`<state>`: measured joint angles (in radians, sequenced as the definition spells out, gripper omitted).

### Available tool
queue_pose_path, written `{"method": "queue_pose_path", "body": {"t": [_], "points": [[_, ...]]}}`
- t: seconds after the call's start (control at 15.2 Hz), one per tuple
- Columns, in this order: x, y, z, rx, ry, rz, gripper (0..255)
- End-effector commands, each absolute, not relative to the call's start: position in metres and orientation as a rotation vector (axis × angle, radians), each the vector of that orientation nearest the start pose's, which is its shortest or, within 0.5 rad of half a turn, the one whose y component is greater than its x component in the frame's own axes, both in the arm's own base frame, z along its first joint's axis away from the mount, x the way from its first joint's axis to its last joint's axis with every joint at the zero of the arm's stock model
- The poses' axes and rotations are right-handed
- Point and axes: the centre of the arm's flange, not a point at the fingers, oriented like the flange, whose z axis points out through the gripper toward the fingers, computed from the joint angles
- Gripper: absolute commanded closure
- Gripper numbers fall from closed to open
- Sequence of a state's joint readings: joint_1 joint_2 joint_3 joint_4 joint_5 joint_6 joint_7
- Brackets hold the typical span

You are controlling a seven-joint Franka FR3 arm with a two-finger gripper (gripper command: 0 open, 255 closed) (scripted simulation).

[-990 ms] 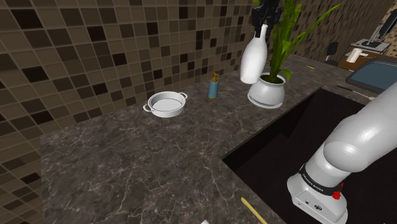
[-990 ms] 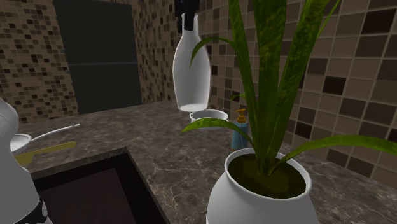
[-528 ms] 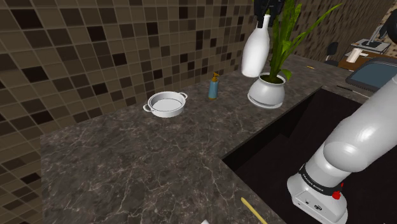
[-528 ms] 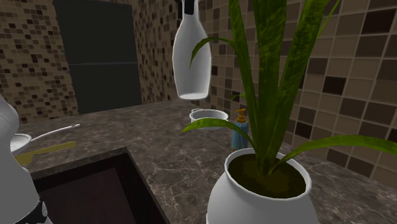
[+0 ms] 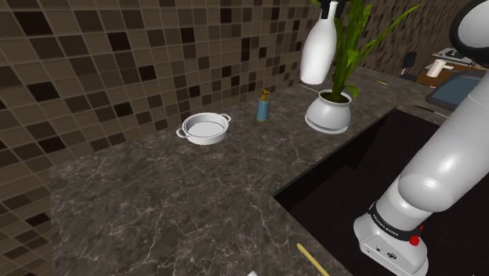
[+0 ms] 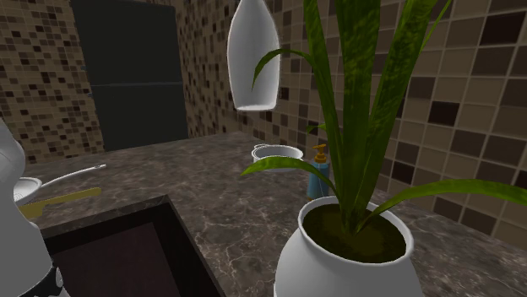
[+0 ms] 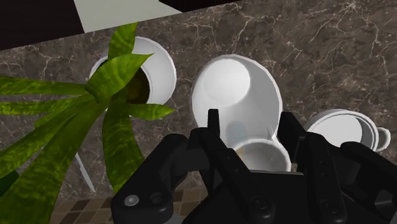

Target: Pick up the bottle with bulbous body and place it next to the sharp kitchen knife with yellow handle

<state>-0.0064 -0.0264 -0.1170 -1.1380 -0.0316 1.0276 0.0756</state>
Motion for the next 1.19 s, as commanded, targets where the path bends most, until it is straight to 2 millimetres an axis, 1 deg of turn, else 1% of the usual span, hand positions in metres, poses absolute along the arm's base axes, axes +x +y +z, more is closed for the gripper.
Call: {"method": "queue_pose_path", "body": {"t": [0.0, 0.13, 1.12], "points": [[0.457, -0.062, 0.792, -3.143, 0.338, 0.134, 255], [0.457, -0.062, 0.799, -3.143, 0.338, 0.134, 255], [0.349, 0.104, 0.800, -3.143, 0.338, 0.134, 255]]}}
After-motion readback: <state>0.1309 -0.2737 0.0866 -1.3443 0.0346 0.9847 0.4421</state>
